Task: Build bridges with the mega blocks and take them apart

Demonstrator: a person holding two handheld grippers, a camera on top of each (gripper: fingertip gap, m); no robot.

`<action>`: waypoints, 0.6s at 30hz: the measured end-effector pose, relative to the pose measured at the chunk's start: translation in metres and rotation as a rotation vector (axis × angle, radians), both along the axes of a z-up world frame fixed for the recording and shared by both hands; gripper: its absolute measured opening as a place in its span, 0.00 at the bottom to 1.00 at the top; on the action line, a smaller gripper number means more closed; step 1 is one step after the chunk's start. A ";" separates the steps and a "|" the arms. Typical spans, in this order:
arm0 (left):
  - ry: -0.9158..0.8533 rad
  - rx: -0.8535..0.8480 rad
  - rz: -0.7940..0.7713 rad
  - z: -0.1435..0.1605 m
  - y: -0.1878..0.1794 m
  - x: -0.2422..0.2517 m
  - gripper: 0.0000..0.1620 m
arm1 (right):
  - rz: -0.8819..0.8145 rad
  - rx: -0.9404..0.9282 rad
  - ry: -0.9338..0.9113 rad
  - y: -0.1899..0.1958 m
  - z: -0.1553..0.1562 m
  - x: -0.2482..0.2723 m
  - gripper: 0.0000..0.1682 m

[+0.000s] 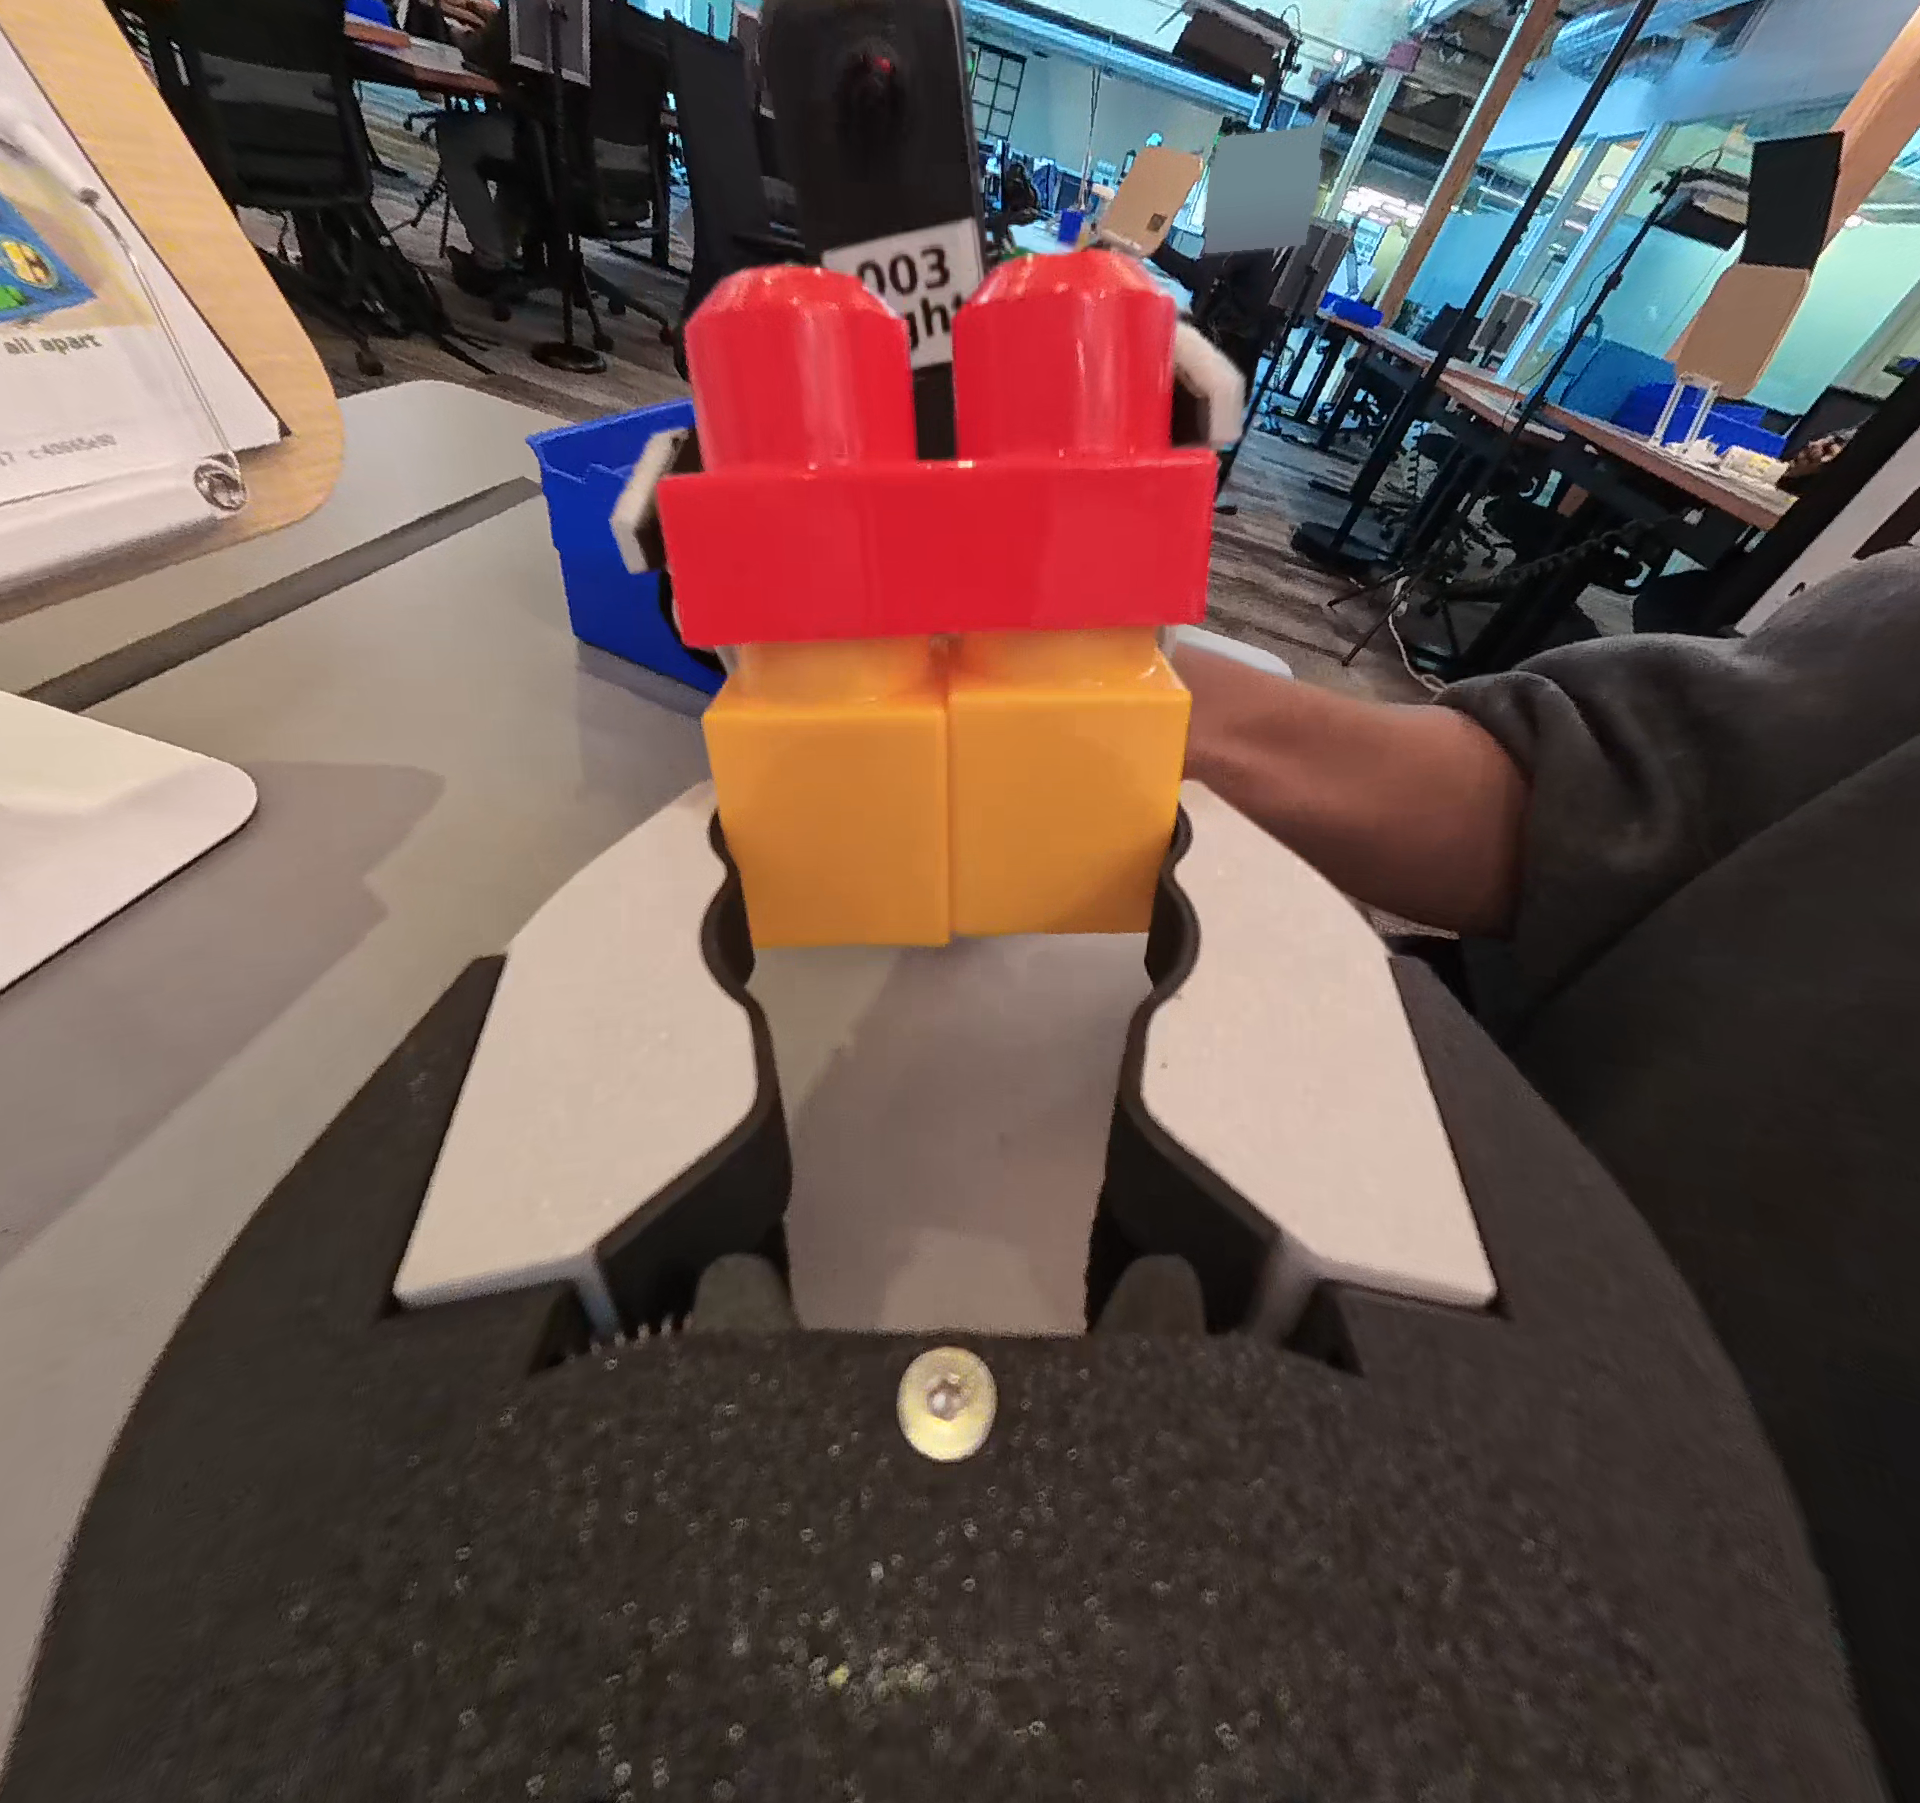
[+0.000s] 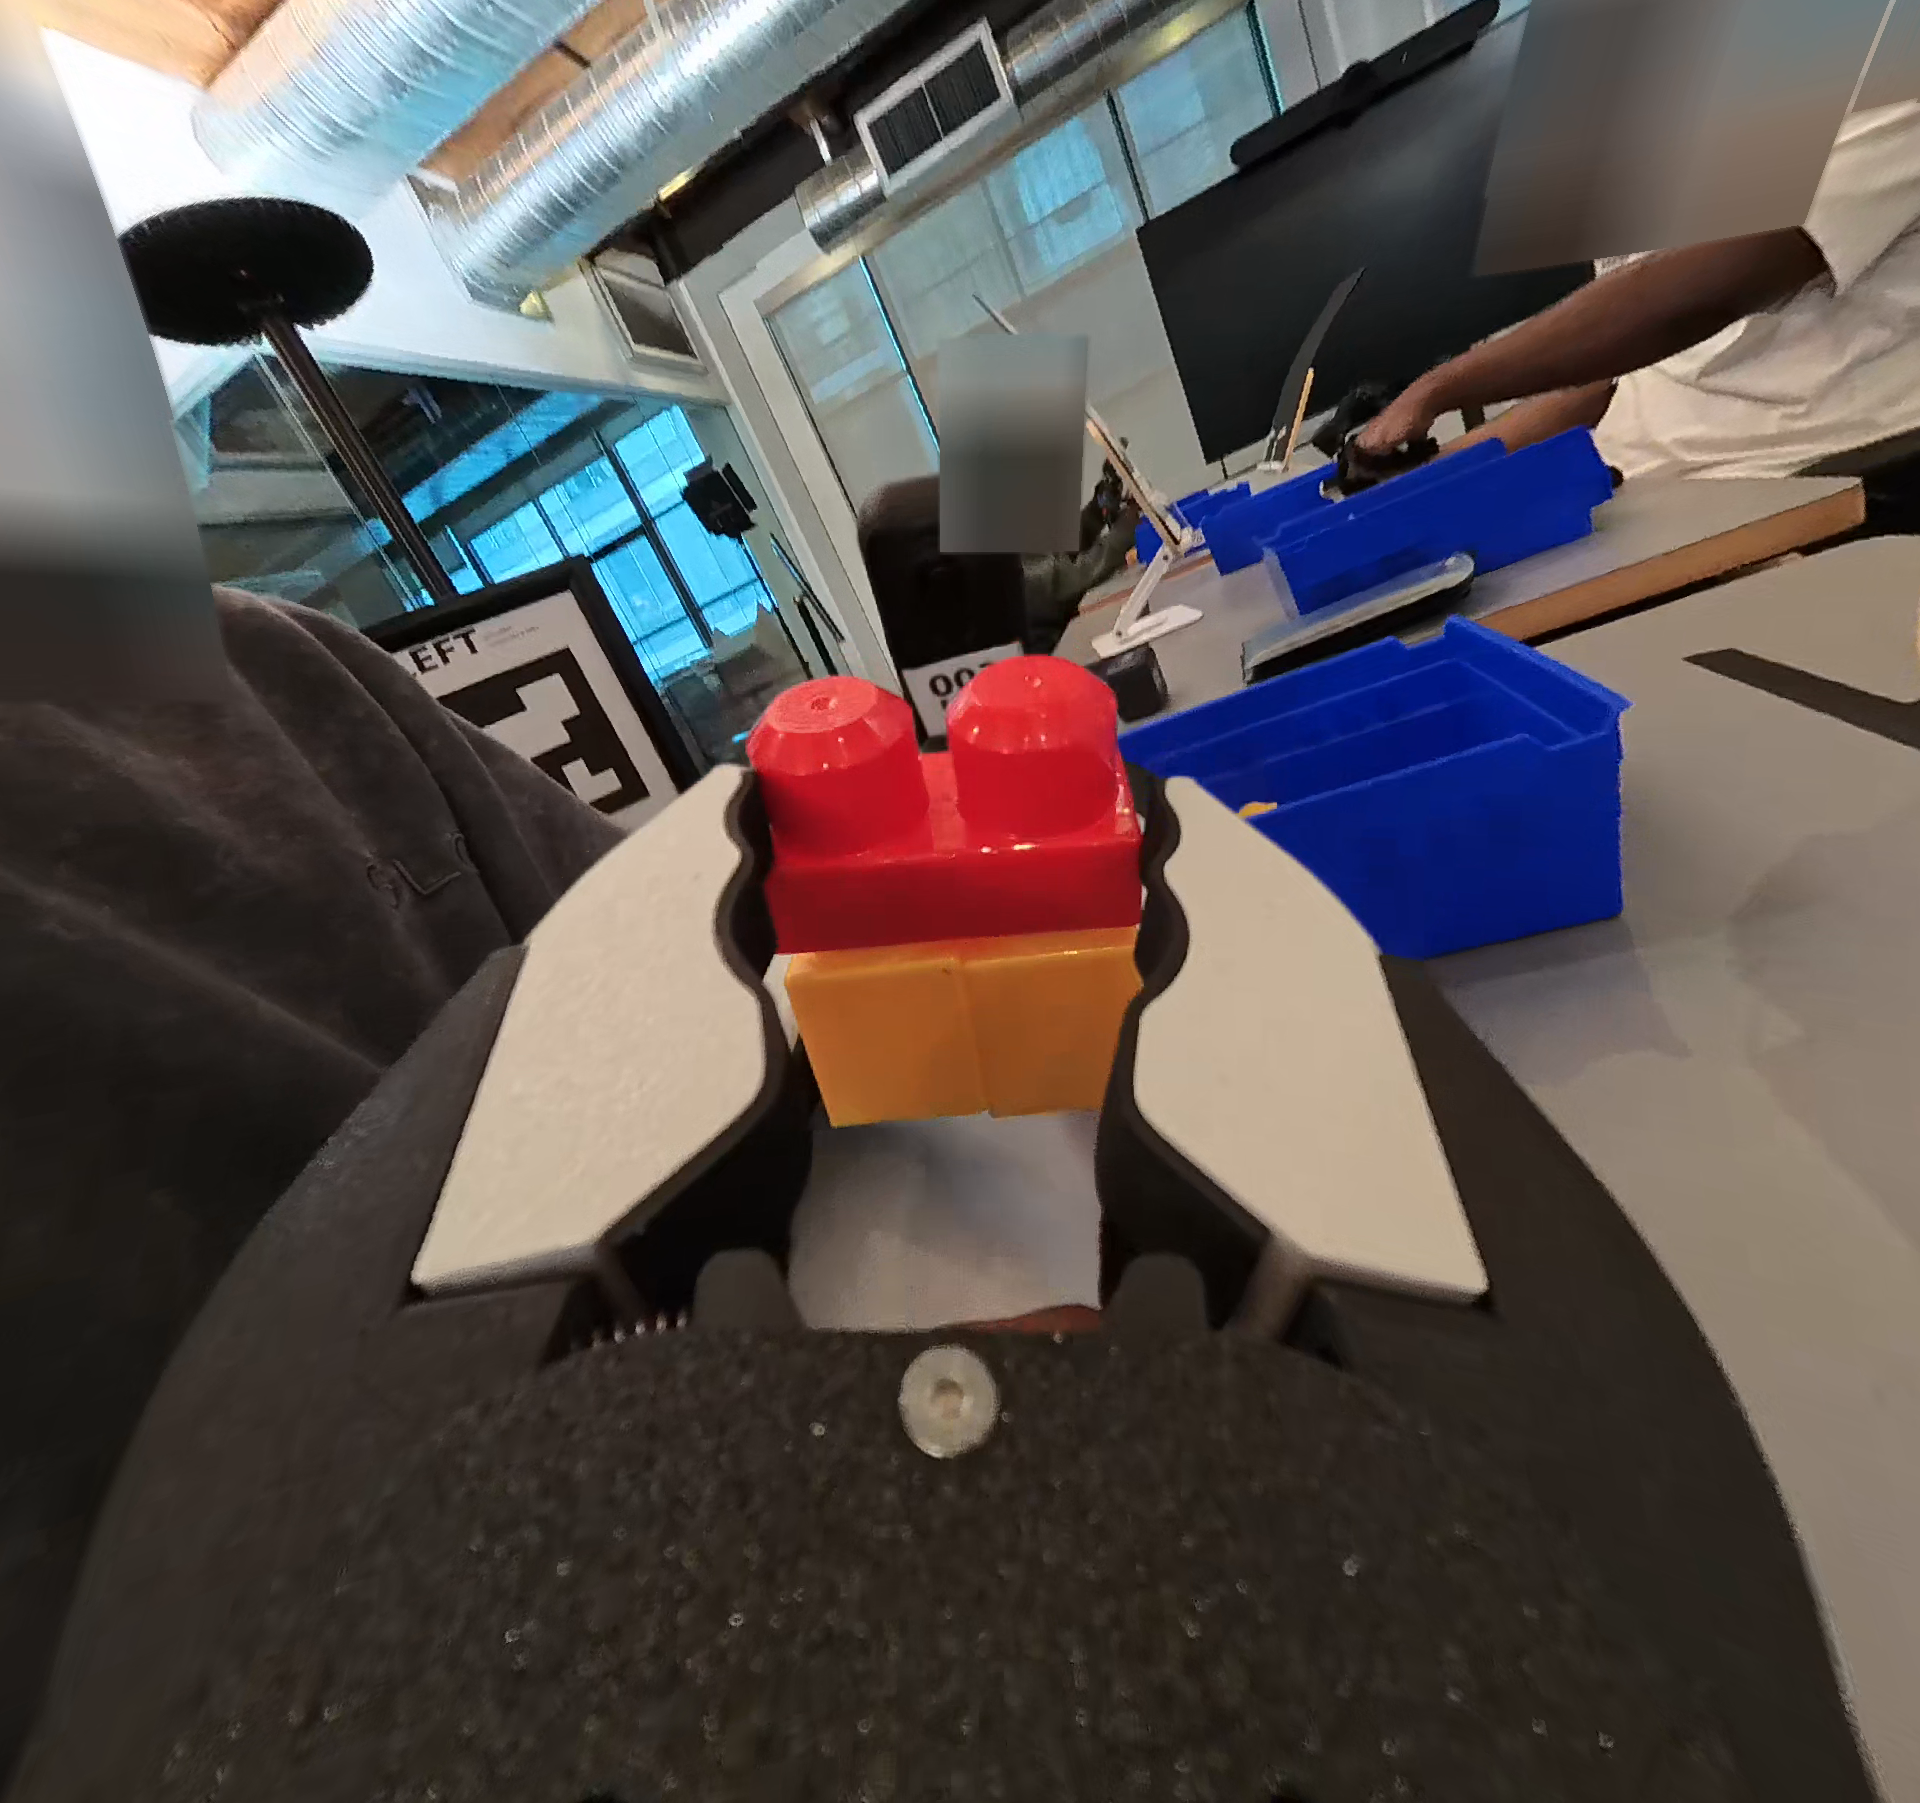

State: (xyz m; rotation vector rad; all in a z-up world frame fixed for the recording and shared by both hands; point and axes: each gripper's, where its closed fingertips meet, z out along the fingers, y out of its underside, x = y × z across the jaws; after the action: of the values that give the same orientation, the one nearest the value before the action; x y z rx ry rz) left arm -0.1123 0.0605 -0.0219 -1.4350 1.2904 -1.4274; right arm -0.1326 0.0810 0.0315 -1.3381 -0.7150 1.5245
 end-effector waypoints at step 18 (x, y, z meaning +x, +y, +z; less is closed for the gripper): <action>0.256 0.084 -0.150 -0.013 -0.020 -0.044 0.46 | 0.162 0.086 -0.408 -0.029 -0.018 -0.029 0.40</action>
State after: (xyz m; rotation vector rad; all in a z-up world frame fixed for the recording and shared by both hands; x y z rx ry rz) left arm -0.1559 0.0402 -0.0345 -1.5285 1.6285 -1.2972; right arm -0.1614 0.0522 0.0132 -1.5748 -1.1558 1.3371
